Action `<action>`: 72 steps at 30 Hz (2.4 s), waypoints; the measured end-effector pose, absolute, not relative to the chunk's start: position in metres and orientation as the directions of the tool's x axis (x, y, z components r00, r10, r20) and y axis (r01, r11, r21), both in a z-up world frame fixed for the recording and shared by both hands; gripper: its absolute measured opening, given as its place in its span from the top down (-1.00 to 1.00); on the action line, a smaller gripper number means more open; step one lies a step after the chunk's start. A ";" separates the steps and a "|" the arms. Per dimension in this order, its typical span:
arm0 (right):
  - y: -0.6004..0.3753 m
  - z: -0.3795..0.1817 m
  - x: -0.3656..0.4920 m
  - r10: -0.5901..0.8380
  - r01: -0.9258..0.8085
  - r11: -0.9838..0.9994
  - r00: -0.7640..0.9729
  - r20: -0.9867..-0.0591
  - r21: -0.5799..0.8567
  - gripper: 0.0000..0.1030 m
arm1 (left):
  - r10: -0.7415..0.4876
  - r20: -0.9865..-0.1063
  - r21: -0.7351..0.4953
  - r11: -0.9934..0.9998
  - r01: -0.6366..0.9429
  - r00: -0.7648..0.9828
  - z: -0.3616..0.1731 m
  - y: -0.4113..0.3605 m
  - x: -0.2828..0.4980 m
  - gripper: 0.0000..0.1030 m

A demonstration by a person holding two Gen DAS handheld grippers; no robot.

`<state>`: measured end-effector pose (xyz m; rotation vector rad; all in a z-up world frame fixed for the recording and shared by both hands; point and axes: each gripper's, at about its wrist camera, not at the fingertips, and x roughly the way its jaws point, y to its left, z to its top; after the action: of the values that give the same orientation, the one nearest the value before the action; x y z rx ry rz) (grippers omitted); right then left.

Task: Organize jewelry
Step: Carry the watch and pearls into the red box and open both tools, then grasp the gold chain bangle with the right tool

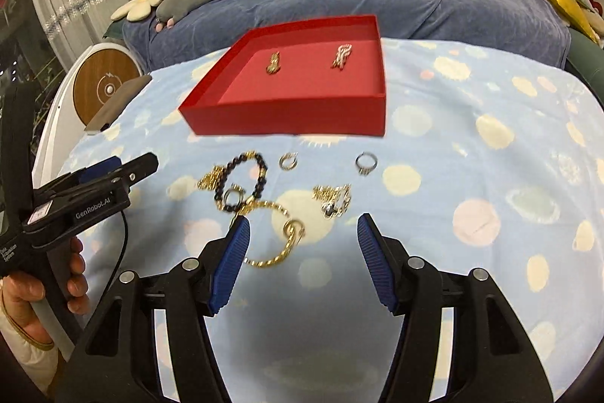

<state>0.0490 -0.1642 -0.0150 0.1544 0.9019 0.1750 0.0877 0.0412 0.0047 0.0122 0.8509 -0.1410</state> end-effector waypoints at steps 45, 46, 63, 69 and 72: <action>-0.142 -0.028 0.064 0.139 -0.055 0.989 0.682 -0.718 0.139 -0.04 | -0.195 -0.772 -0.133 0.980 0.146 0.605 -0.015 0.047 0.092 -0.48; -0.148 -0.026 0.064 0.130 -0.043 0.989 0.687 -0.715 0.139 -0.04 | -0.199 -0.772 -0.130 0.979 0.156 0.604 -0.015 0.044 0.091 -0.48; -0.196 -0.021 0.054 0.082 0.042 0.987 0.704 -0.706 0.157 -0.04 | -0.140 -0.784 -0.034 0.982 0.183 0.604 -0.031 0.019 0.108 -0.10; -0.198 -0.024 0.054 0.082 0.043 0.987 0.698 -0.711 0.156 -0.04 | -0.132 -0.801 -0.008 0.978 0.210 0.584 -0.044 0.014 0.110 0.00; -0.197 -0.025 0.055 0.083 0.041 0.987 0.697 -0.712 0.155 -0.04 | -0.142 -0.795 0.001 0.972 0.235 0.590 -0.044 0.004 0.108 0.00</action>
<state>0.0548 -0.1974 -0.0246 0.1639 0.7998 0.0234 0.1082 0.0044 -0.0438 0.1099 0.9138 -0.2199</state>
